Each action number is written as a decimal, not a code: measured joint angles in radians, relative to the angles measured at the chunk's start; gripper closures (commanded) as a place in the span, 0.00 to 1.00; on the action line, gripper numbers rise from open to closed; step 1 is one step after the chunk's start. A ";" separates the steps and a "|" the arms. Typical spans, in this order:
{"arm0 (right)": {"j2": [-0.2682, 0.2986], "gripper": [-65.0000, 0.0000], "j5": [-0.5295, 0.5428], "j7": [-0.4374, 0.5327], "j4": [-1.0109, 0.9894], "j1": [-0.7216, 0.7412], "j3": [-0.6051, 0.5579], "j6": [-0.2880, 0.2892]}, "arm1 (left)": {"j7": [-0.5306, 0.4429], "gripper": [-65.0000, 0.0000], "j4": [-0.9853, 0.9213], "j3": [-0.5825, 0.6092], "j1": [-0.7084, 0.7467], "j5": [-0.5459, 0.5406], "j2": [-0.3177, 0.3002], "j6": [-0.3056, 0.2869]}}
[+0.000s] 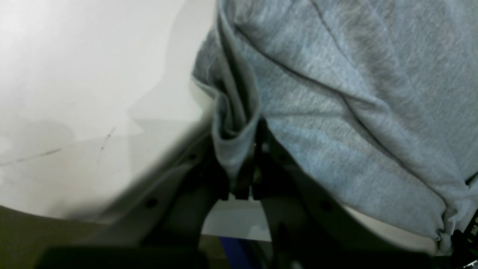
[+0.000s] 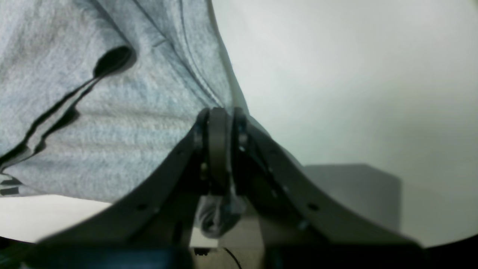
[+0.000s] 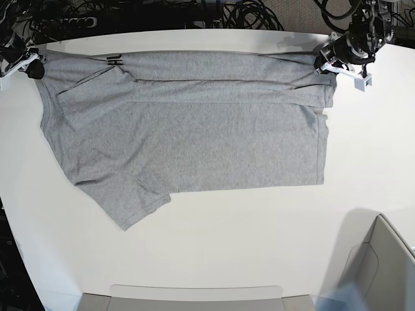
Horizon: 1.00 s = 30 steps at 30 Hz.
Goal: Fold the T-shirt properly
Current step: 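Pull the folded shirt back toward the arms and release, then move both grippers to the shirt's hem corners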
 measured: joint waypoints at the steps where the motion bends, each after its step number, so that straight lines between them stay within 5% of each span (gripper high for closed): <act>1: -0.002 1.00 -0.005 -0.004 0.012 0.000 0.000 0.000 | 0.000 0.98 0.000 0.000 0.000 0.000 0.000 0.000; 4: -0.010 0.98 -0.035 -0.005 0.052 -0.006 0.000 0.000 | 0.004 0.90 0.006 0.000 0.000 0.002 0.000 0.003; 9: -0.057 0.75 -0.105 -0.006 0.155 -0.007 0.048 0.000 | 0.022 0.66 0.086 -0.006 0.046 0.045 -0.002 0.033; 24: -0.063 0.76 -0.157 -0.010 0.238 0.027 0.162 0.000 | 0.113 0.68 0.153 -0.181 0.077 0.052 -0.005 0.038; 30: -0.064 0.76 -0.157 -0.004 0.442 0.066 0.204 0.000 | 0.109 0.68 0.206 -0.251 0.068 0.054 -0.005 0.037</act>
